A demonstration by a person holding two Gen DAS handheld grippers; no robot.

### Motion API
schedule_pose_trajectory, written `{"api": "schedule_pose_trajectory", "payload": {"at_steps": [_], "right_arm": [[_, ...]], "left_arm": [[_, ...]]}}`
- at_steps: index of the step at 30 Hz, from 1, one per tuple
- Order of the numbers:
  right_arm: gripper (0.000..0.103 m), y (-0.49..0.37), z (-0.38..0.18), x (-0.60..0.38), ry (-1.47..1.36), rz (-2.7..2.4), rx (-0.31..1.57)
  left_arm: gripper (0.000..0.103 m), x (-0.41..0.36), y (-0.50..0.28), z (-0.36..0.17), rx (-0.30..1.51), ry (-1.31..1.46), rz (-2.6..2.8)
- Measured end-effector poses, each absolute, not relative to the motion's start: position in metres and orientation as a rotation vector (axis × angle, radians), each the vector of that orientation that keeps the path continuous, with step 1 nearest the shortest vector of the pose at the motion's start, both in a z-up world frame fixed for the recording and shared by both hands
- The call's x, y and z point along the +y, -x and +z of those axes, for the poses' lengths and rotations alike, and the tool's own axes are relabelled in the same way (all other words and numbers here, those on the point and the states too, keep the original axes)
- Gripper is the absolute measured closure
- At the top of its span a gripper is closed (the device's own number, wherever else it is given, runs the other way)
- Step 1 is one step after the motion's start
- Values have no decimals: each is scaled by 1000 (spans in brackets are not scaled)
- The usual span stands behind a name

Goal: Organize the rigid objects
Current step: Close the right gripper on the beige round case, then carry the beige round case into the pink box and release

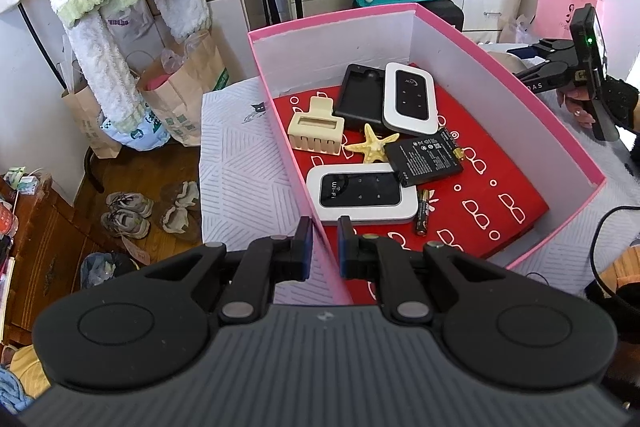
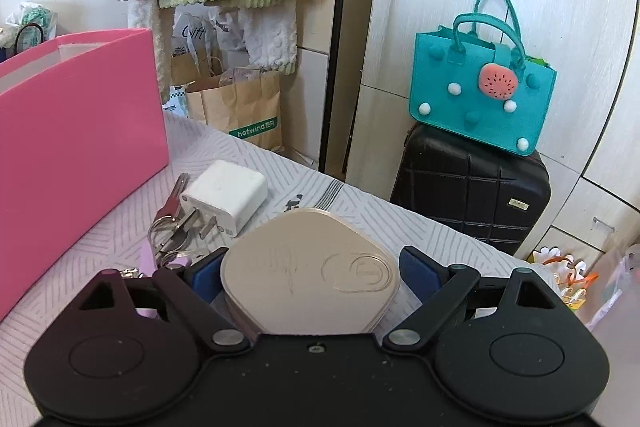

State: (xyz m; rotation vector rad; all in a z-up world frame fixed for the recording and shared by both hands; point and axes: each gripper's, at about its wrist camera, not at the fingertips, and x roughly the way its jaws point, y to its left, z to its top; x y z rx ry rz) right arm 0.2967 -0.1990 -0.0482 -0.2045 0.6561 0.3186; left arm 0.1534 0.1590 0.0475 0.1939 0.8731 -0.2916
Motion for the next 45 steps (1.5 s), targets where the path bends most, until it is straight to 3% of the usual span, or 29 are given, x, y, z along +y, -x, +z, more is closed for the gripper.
{"api": "schedule_pose_trajectory", "payload": {"at_steps": [2,11,19,28,36,45], "right_arm": [[16,-294,-46,-199,201,326,668],[17,-284,-45,-206,102,271,754],[17,-263,-39,-205,44,250,727],[17,-216,8,-197,29,302,637],[16,-180,70,-143,18,603,596],[16,-193,78,-58,109,865,763]], "left_arm": [[93,159,-153,47,869,-195,-295],[92,161,-151,47,856,-199,-308],[91,161,-151,47,856,-205,-323],[91,163,-150,46,848,-195,-328],[91,162,-150,46,845,-201,-329],[91,163,-150,47,845,-196,-329]]}}
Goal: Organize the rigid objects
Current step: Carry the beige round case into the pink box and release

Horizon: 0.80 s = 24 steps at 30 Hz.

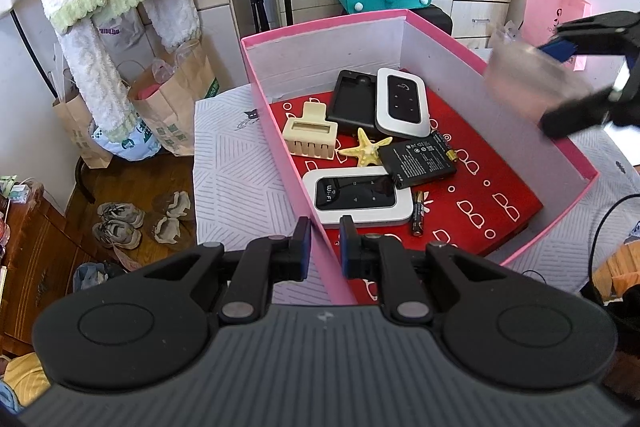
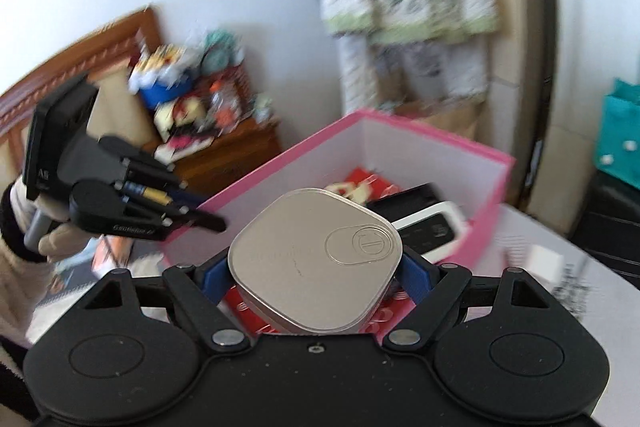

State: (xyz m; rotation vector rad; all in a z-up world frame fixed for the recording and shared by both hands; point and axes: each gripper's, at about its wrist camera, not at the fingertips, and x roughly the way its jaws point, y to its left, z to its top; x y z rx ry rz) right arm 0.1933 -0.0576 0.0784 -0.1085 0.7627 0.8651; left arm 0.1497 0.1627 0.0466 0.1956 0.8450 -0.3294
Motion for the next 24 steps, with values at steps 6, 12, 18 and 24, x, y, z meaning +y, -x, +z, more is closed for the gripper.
{"api": "schedule_pose_trajectory", "payload": {"at_steps": [6,12,18,24], "right_arm": [[16,-213,54,-22,162,841,995],[16,-209,46,5,351,760,1052],[17,-209,50,7,399,716,1096],[16,-209,68,-12,295,722,1036]], "left_arm": [[91,164,-150,46,845,-193,-333],[91,163,-150,46,847,-194,-338],[91,164,-151,46,847,-193,-341],[90,164,-150,46,848,-185,-346]]}}
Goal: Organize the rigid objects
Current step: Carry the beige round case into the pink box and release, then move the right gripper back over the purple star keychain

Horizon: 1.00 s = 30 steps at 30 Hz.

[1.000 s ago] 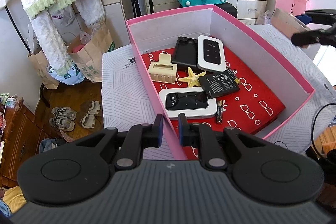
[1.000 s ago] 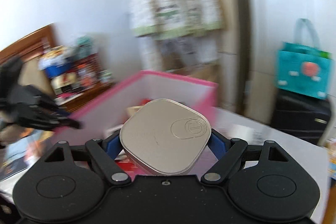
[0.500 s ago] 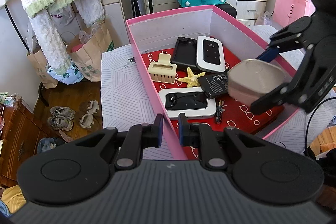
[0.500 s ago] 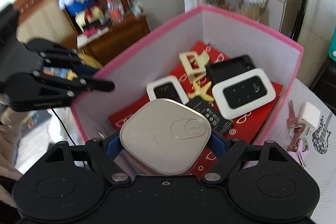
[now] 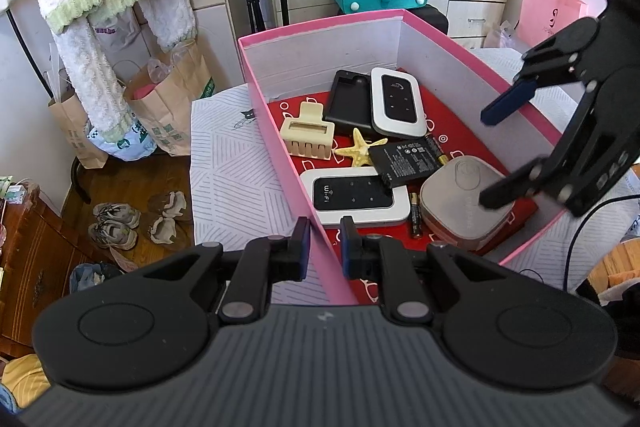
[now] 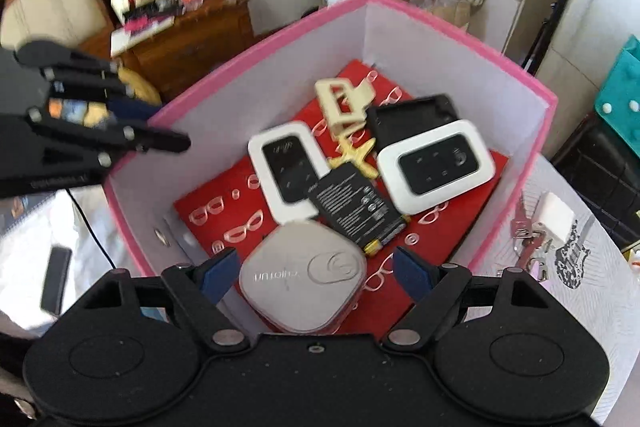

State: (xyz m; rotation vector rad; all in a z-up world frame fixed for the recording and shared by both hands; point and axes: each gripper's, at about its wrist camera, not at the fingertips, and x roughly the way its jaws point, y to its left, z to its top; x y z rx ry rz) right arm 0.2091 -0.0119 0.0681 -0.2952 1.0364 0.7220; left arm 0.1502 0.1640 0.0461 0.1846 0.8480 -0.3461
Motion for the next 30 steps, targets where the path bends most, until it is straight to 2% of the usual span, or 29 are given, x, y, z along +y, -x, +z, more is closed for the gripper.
{"api": "schedule_pose_trajectory", "payload": {"at_steps": [10,16,20,27,30], "right_arm": [[16,-200,102,-96,98,576,779],[16,-218,82,-154,-9,462,726],[17,-224,57,-168,25,434,681],[43,-234,10,-169,71,491,748],[45,-236,-6,-161,127,503,773]], "left_arm": [[90,165,-150,46,844,-180,-347],[90,165,-150,46,842,-182,-341],[90,164,-150,46,842,-180,-336],[90,164,-150,46,844,-180,-336],[90,164,-150,46,845,-179,-336]]}}
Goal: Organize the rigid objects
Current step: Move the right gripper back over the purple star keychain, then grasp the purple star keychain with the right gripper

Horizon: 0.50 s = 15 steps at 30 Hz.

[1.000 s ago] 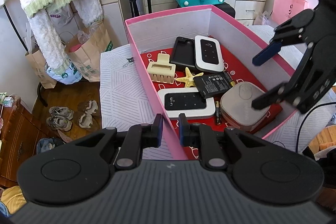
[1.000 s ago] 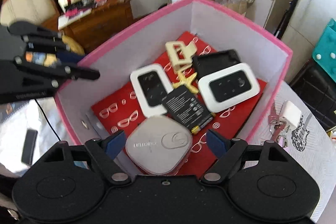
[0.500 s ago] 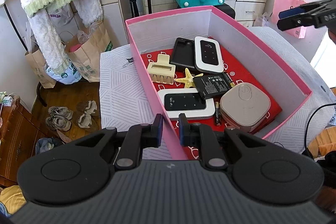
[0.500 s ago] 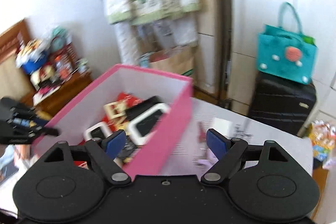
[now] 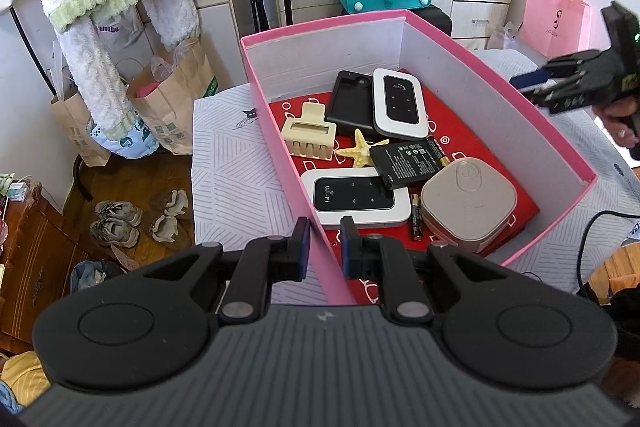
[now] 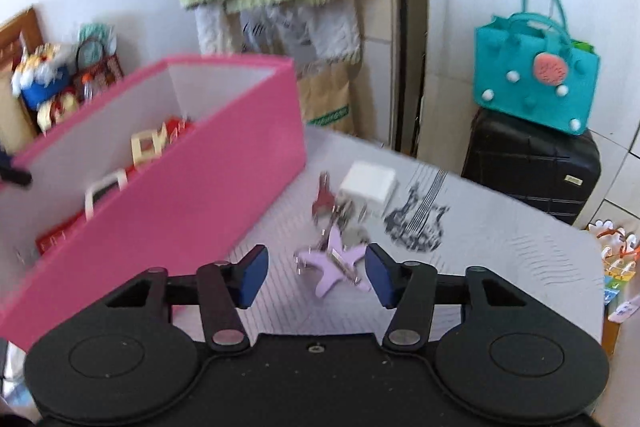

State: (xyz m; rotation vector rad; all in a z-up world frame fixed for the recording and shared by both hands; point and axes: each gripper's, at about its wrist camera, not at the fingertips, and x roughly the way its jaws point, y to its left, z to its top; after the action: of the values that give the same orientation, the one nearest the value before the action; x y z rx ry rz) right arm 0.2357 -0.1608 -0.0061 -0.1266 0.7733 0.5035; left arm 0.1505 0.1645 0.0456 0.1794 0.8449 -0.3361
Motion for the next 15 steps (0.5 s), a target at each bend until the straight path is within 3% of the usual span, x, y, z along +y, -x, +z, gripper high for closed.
{"api": "schedule_pose_trajectory", "payload": {"at_steps": [11,15], "right_arm": [[45,-256,-35,-157,144,463,774],[35,-262,-42,-160,106,434,745]], "left_arm": [[90,165,-149,44,843,-175,-340],[90,165,-149,44,844,-171,-340]]}}
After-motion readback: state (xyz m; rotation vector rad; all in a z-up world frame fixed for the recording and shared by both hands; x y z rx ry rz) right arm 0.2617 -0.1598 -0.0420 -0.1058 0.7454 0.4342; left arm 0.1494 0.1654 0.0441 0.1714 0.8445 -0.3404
